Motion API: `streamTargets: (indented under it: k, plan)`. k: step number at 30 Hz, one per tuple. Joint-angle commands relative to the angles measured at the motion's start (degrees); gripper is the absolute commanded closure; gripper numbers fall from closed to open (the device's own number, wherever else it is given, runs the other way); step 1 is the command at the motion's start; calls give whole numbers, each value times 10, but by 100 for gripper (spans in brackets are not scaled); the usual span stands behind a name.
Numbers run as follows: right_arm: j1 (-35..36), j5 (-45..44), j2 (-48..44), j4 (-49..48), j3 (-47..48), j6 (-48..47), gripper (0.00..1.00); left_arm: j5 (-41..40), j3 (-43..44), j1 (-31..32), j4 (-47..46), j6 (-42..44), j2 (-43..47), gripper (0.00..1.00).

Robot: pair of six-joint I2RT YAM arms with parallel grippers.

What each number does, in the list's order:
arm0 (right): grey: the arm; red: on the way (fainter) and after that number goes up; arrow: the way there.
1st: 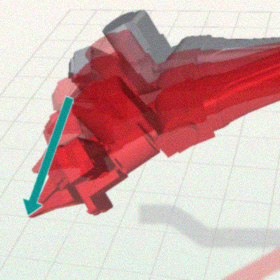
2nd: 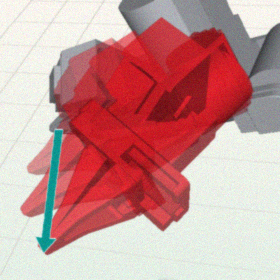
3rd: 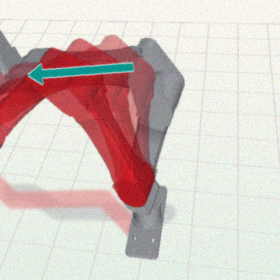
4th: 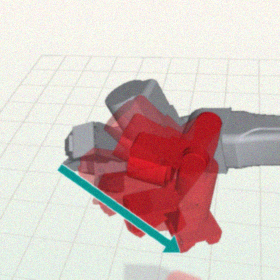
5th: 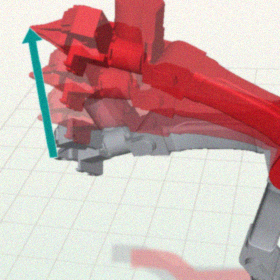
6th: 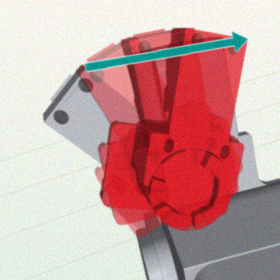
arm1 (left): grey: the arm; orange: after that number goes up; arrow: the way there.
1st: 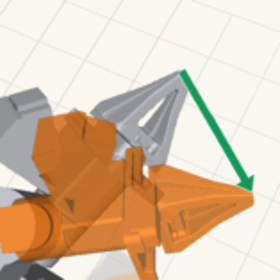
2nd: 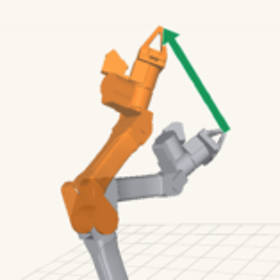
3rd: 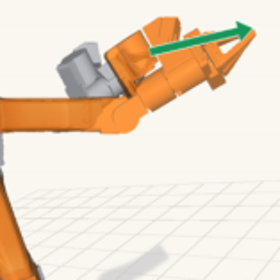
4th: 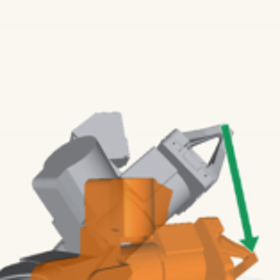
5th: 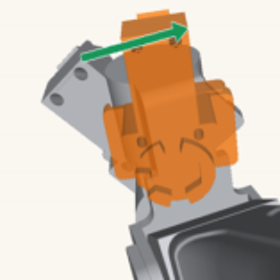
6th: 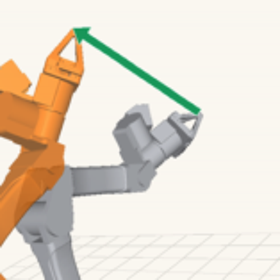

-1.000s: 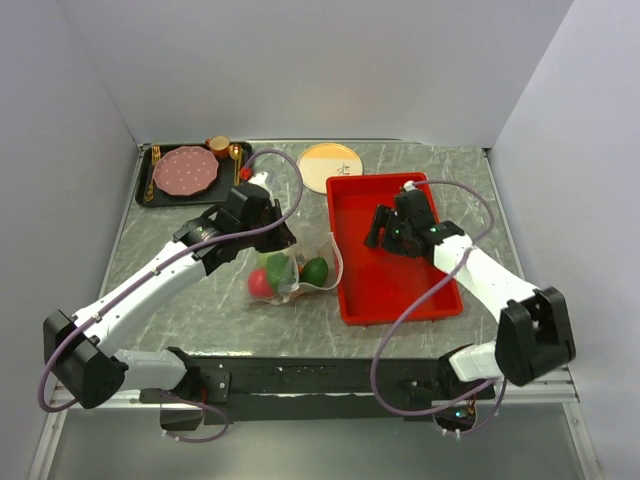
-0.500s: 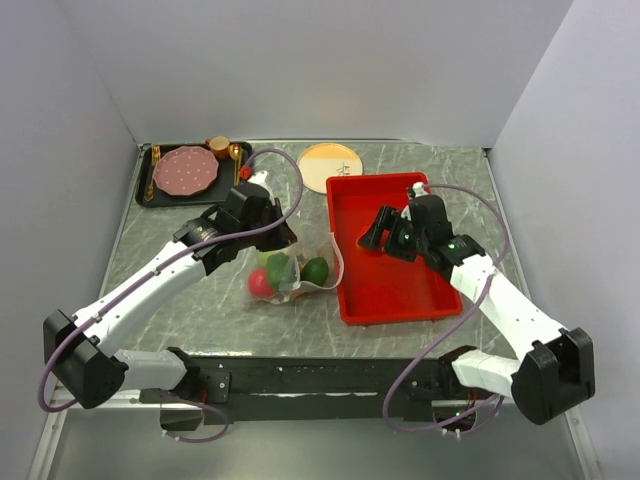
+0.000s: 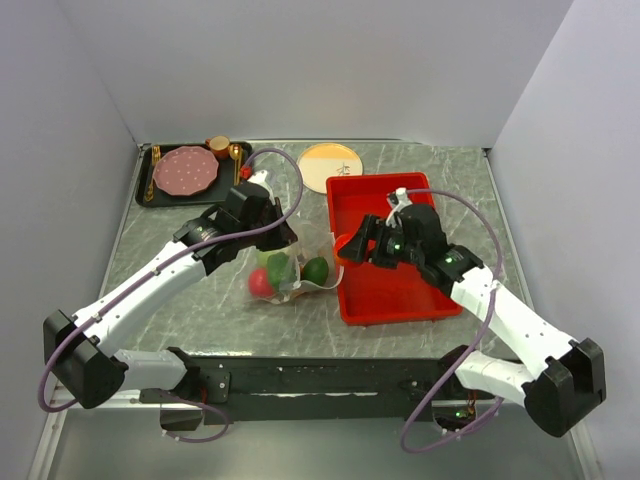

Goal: Place the food in the zip-top bag and seal the zipper
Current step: Place the fake fruit in the zipper food storage bag.

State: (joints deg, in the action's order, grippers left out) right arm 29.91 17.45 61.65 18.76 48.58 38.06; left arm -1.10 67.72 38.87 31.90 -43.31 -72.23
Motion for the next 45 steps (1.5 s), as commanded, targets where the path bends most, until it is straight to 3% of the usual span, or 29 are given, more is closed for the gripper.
streamTargets:
  k: [1, 17, 23, 26, 29, 32, 33, 38, 45]
  plan:
    - [31, -1, 17, -17, 31, -7, 46, 3, 5, 0, -22, -5, 6, 99]
    - [101, -10, 186, -37, 142, -11, 43, 21, 7, 1, -18, -1, 13, 99]
    - [116, -55, 235, -15, 196, -21, 32, 14, 3, 0, -11, -2, 25, 99]
    - [115, -70, 240, -31, 200, -19, 30, 13, 5, 1, -4, -1, 29, 99]
    - [117, -82, 254, -18, 219, -22, 12, 12, 8, 1, 3, -1, 36, 99]
    - [116, -101, 255, -6, 222, -27, 8, -8, 10, 0, 6, -5, 49, 99]
    - [115, -104, 252, -11, 219, -30, 1, -11, 11, 1, 7, -5, 52, 99]
    - [116, -100, 242, -8, 219, -44, 0, -18, 15, 0, 11, -4, 57, 99]
    - [113, -168, 180, 23, 194, -33, 0, -46, 19, 1, 28, -12, 66, 99]
